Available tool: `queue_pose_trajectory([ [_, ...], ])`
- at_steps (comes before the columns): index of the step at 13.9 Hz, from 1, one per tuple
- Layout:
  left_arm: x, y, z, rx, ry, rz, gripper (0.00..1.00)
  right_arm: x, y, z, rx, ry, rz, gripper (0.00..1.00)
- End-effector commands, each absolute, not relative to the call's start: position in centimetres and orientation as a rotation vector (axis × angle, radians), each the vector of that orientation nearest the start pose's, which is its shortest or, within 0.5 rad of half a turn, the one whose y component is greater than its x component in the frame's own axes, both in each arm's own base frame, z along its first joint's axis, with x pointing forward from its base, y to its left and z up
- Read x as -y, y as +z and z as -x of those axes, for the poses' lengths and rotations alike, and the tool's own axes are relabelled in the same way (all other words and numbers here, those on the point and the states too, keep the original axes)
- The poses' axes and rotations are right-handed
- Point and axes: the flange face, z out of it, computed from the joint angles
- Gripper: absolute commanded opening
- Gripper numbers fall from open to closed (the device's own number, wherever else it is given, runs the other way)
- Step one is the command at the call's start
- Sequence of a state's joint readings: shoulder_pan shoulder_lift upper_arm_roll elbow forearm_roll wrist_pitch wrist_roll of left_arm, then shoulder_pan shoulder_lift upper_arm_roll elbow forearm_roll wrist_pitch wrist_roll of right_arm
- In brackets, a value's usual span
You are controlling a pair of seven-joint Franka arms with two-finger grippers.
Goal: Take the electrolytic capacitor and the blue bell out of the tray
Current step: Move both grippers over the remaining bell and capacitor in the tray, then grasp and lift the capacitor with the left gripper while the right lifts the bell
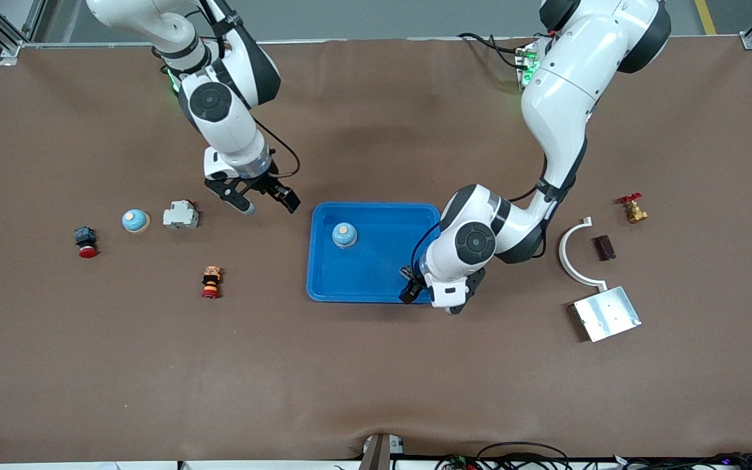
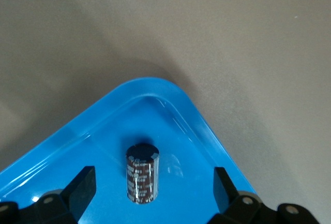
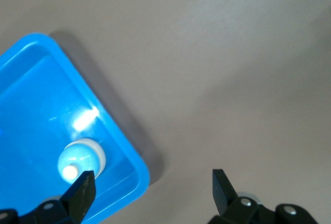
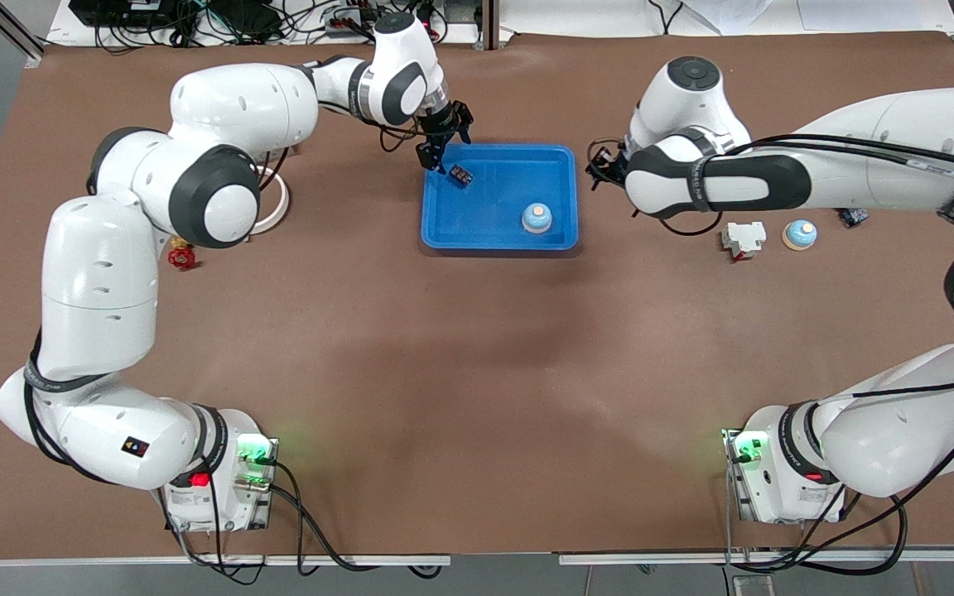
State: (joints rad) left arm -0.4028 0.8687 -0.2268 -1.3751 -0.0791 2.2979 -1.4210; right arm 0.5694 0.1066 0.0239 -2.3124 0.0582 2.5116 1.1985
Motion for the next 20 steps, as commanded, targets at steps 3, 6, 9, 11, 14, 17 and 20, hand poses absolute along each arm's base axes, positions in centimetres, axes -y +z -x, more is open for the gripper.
queue_pose_trajectory([
  [3,42.3,19.4,-61.2,1.481,0.268,2.949,1.0,-36.1,28.2,-45.0,-1.079,-0.043,2.855,1.0],
  [6,43.0,19.1,-60.6,1.503,0.276,2.929,1.0,-38.6,26.8,-45.8,-1.118,-0.037,2.841,1.0],
  [9,42.9,18.8,-60.5,1.503,0.281,2.923,1.0,-39.9,25.2,-46.3,-1.113,-0.029,2.857,1.0],
  [11,42.9,18.6,-60.4,1.499,0.283,2.921,1.0,-40.5,24.2,-46.5,-1.131,-0.023,2.857,1.0],
  [14,42.9,18.1,-60.3,1.5,0.29,2.913,1.0,-41.7,23.0,-47.2,-1.151,-0.058,2.862,1.0],
  [17,42.8,17.6,-60.2,1.496,0.295,2.909,1.0,-42.5,21.2,-48.1,-1.168,-0.069,2.867,1.0],
  [20,42.8,17.5,-60.2,1.495,0.295,2.908,1.0,-42.9,20.2,-48.6,-1.17,-0.065,2.871,1.0],
])
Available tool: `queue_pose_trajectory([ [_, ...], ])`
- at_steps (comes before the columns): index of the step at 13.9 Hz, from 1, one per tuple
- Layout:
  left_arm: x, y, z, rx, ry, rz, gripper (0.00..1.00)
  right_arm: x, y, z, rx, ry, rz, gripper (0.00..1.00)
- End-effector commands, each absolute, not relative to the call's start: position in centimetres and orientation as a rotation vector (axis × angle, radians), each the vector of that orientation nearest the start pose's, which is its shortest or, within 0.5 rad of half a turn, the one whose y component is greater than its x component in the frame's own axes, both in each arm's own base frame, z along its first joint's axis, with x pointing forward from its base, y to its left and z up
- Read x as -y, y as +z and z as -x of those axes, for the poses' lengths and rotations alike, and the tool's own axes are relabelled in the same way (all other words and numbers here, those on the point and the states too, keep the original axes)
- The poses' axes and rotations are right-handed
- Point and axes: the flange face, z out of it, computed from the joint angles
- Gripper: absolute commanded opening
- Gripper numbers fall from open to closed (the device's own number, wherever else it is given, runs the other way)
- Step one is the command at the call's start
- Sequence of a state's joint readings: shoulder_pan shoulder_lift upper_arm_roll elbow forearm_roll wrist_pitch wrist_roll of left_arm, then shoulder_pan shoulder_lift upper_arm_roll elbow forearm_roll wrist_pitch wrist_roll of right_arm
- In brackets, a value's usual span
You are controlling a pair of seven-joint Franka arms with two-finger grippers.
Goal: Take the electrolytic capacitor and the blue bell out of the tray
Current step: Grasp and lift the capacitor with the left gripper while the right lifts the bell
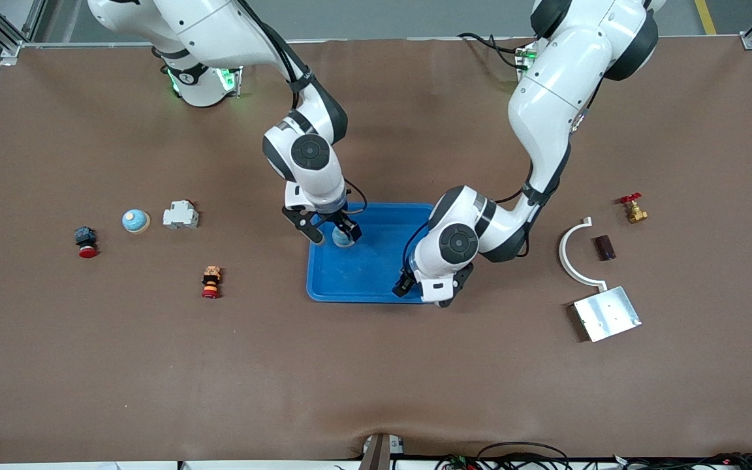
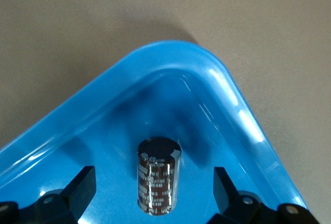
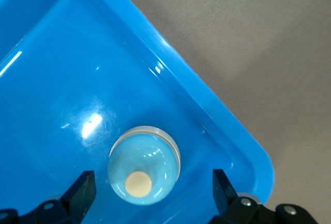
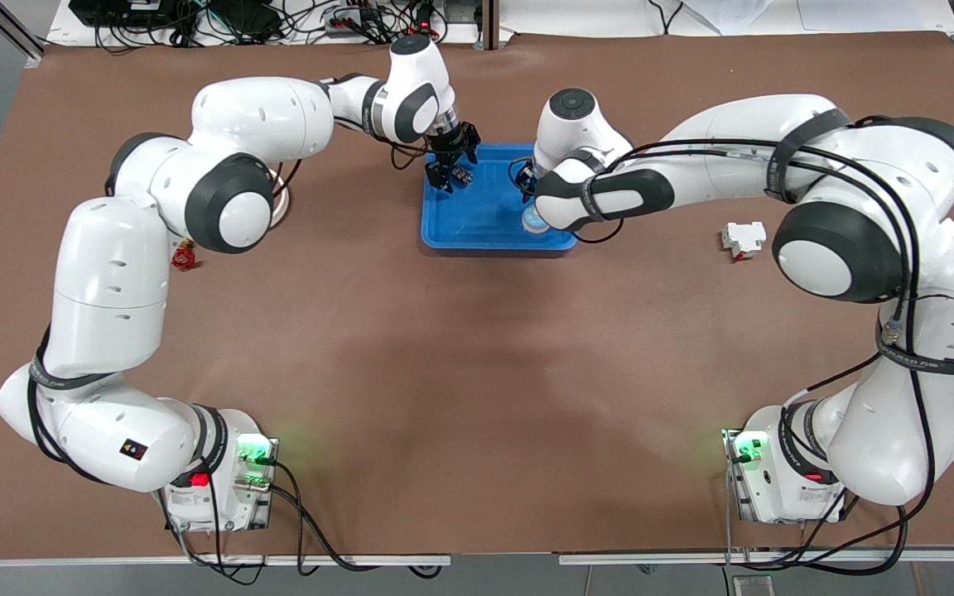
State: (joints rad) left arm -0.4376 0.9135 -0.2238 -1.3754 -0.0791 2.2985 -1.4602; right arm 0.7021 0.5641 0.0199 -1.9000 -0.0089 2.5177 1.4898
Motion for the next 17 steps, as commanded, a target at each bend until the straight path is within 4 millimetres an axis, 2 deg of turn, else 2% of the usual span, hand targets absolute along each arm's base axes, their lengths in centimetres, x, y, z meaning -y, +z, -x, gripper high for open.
queue_pose_trajectory([
  [1,42.8,17.5,-60.2,1.493,0.294,2.908,1.0,-43.0,19.8,-48.5,-1.171,-0.062,2.874,1.0],
  [4,43.0,17.6,-60.1,1.488,0.286,2.912,0.99,-43.1,19.2,-48.7,-1.175,-0.058,2.879,1.0],
  [6,42.9,17.7,-60.2,1.491,0.285,2.912,0.71,-43.1,19.1,-48.6,-1.174,-0.057,2.881,1.0],
  [9,43.1,18.5,-60.3,1.495,0.279,2.919,0.39,-43.1,18.9,-48.6,-1.174,-0.056,2.882,1.0],
  [10,43.1,18.6,-60.3,1.495,0.277,2.921,0.25,-43.1,18.8,-48.6,-1.175,-0.055,2.883,0.92],
  [12,43.1,18.7,-60.3,1.49,0.279,2.918,0.03,-43.2,18.9,-48.7,-1.174,-0.056,2.882,0.62],
  [13,43.0,18.9,-60.4,1.493,0.276,2.917,0.0,-43.2,19.0,-48.7,-1.173,-0.058,2.88,0.47],
  [16,43.1,19.9,-60.5,1.497,0.269,2.922,0.0,-43.3,19.2,-48.8,-1.172,-0.06,2.877,0.0],
  [17,43.1,20.3,-60.4,1.487,0.277,2.914,0.0,-43.4,19.5,-49.1,-1.175,-0.061,2.872,0.0],
])
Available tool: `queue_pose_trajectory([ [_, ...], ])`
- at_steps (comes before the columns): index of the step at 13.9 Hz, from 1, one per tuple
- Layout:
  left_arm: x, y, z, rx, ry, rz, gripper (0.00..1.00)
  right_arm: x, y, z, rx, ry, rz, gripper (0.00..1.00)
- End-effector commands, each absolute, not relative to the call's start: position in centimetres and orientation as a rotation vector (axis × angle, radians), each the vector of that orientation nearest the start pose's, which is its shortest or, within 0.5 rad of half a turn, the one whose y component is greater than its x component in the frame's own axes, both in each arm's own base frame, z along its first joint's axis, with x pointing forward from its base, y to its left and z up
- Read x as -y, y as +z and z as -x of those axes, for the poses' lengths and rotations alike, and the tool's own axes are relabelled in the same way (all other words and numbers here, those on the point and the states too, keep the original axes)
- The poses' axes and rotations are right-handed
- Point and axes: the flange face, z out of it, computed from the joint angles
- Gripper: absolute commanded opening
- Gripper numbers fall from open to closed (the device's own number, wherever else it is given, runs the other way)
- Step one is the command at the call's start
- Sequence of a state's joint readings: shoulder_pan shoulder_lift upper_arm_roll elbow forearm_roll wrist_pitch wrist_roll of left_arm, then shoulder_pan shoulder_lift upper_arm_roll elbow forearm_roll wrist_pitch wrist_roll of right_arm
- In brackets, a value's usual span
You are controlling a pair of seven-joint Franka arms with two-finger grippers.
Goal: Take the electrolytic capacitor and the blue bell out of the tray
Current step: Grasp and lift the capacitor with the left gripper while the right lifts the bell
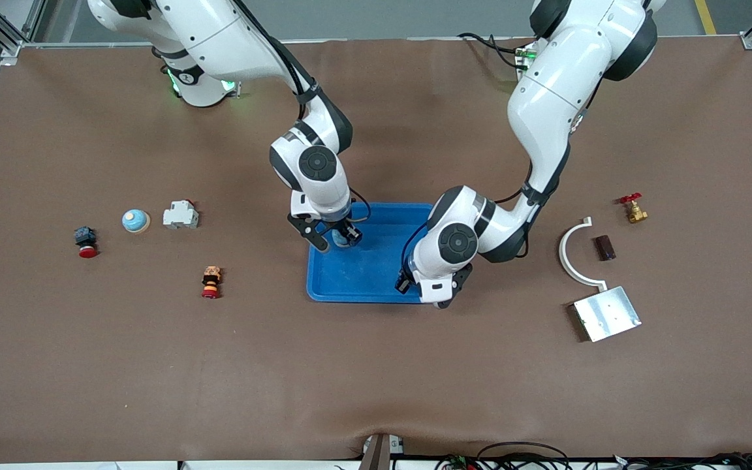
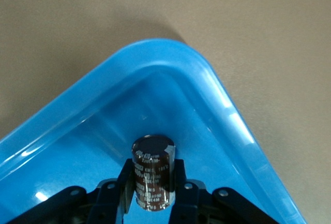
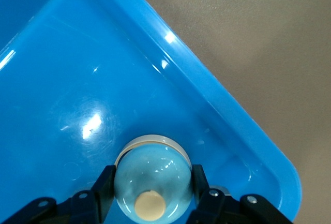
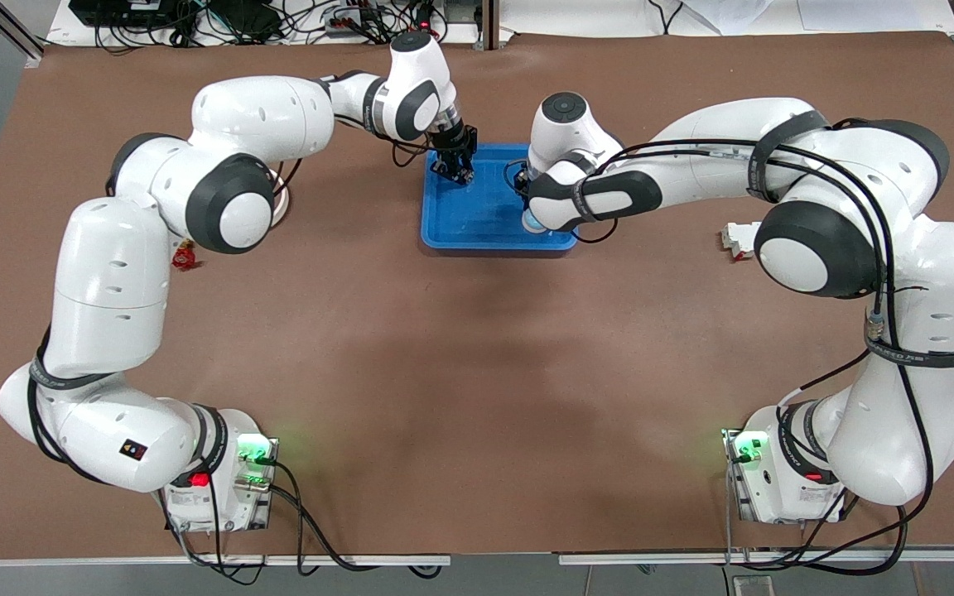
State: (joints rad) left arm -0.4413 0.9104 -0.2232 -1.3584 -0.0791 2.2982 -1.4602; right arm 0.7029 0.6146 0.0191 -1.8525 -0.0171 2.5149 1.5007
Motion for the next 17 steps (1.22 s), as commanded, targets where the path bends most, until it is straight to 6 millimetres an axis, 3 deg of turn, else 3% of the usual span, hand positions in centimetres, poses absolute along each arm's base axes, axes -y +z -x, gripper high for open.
queue_pose_trajectory([
  [1,43.0,20.9,-60.3,1.475,0.288,2.905,0.0,-43.4,19.5,-49.1,-1.184,-0.061,2.869,0.0],
  [4,42.5,23.3,-60.1,1.44,0.319,2.872,0.0,-43.9,21.3,-50.2,-1.214,-0.056,2.865,0.0],
  [7,41.4,27.2,-60.2,1.41,0.324,2.858,0.0,-43.9,23.4,-51.8,-1.22,-0.047,2.886,0.0],
  [10,39.1,31.6,-60.1,1.283,0.328,2.859,0.0,-41.6,24.2,-53.5,-1.158,-0.033,2.931,0.0],
  [13,35.0,35.3,-59.2,1.095,0.375,2.893,0.0,-38.2,26.8,-55.2,-1.083,-0.009,2.985,0.0],
  [17,28.2,37.3,-55.7,0.734,0.399,2.981,0.0,-32.9,29.3,-56.4,-0.971,-0.004,3.024,0.0],
])
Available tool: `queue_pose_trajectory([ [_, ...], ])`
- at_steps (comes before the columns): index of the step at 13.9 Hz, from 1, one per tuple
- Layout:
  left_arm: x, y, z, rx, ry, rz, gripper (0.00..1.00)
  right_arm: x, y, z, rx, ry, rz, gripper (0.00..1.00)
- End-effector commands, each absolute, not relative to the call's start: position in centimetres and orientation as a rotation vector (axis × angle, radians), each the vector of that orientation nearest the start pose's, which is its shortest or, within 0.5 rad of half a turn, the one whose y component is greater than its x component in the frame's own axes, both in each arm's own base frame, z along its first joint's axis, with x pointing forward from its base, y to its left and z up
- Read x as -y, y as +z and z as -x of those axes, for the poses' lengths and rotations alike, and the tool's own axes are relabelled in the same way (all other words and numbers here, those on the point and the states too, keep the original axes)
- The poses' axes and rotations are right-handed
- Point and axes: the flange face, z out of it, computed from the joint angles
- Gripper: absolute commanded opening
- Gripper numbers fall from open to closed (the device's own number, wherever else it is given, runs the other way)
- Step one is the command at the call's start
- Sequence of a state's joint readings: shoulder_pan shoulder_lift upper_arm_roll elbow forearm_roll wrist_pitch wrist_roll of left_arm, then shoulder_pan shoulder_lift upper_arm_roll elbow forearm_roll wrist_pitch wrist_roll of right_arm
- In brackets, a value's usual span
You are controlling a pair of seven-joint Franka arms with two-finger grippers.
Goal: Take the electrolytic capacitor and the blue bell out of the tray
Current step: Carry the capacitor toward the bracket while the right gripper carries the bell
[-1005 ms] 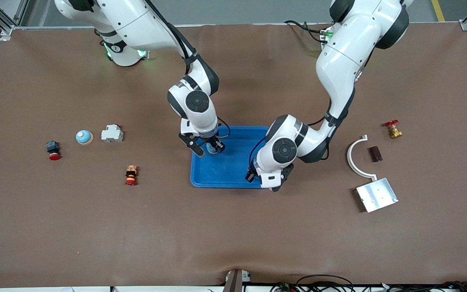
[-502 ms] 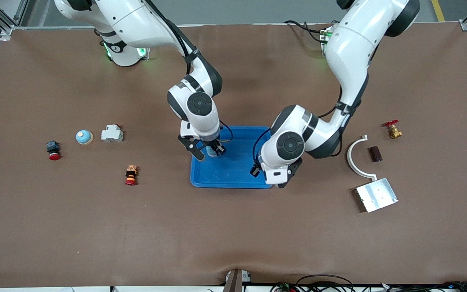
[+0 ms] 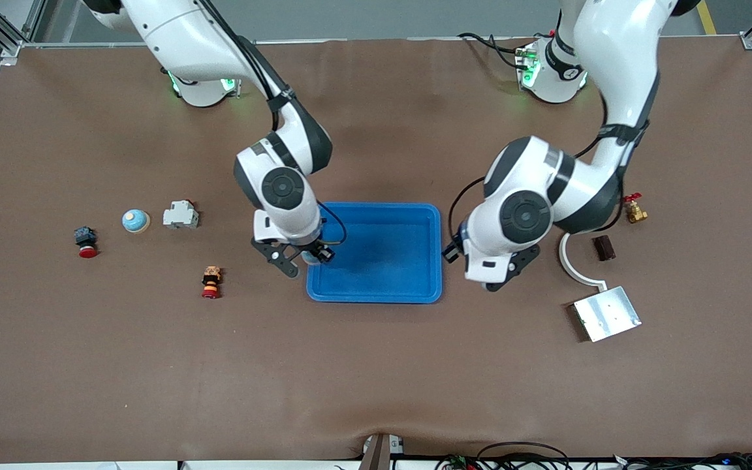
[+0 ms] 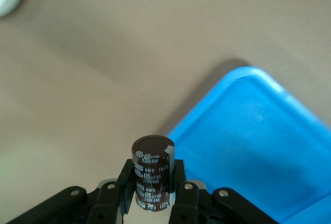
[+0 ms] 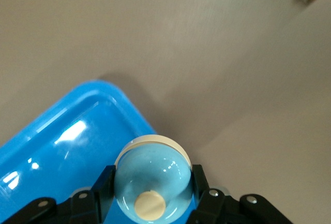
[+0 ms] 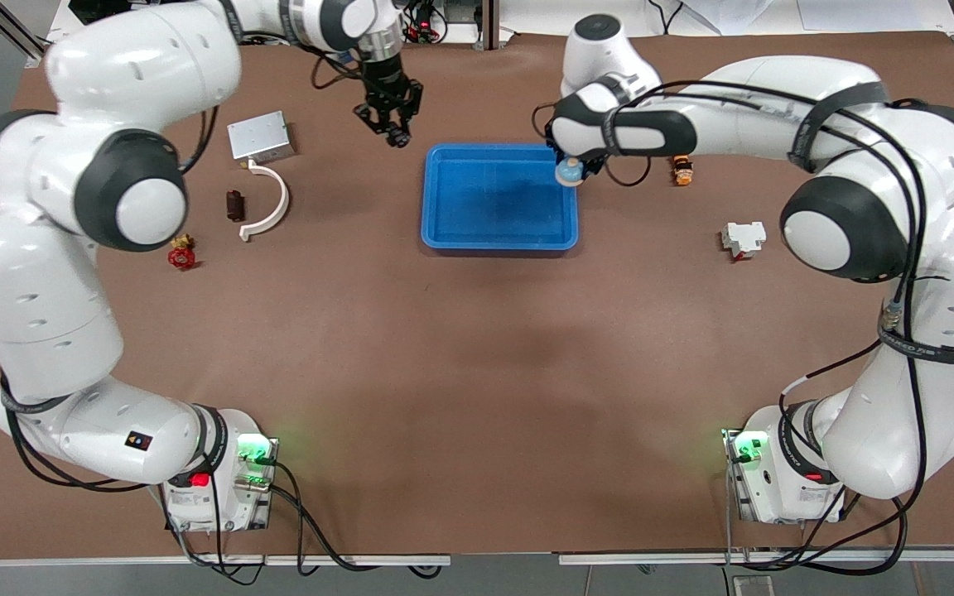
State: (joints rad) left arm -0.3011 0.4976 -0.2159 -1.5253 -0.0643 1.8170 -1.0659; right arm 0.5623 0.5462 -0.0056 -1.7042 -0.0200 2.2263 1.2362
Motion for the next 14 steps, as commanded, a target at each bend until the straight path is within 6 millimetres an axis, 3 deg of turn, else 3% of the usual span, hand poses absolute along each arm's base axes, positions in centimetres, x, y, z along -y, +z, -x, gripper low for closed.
queue_pose_trajectory([
  [1,26.6,37.3,-55.2,0.677,0.41,2.989,0.0,-31.5,29.6,-56.5,-0.941,0.001,3.036,0.0],
  [5,19.5,37.7,-54.8,0.357,0.388,3.022,0.0,-24.9,30.3,-56.5,-0.811,0.029,3.084,0.0],
  [8,15.3,36.8,-55.8,0.286,0.379,3.005,0.0,-20.0,31.2,-56.9,-0.706,0.035,3.107,0.0],
  [11,12.8,34.5,-57.0,0.233,0.368,3.001,0.0,-14.9,31.3,-57.6,-0.611,0.049,3.124,0.0],
  [14,12.8,31.2,-58.0,0.201,0.365,2.992,0.0,-10.4,31.2,-58.3,-0.53,0.053,3.13,0.0],
])
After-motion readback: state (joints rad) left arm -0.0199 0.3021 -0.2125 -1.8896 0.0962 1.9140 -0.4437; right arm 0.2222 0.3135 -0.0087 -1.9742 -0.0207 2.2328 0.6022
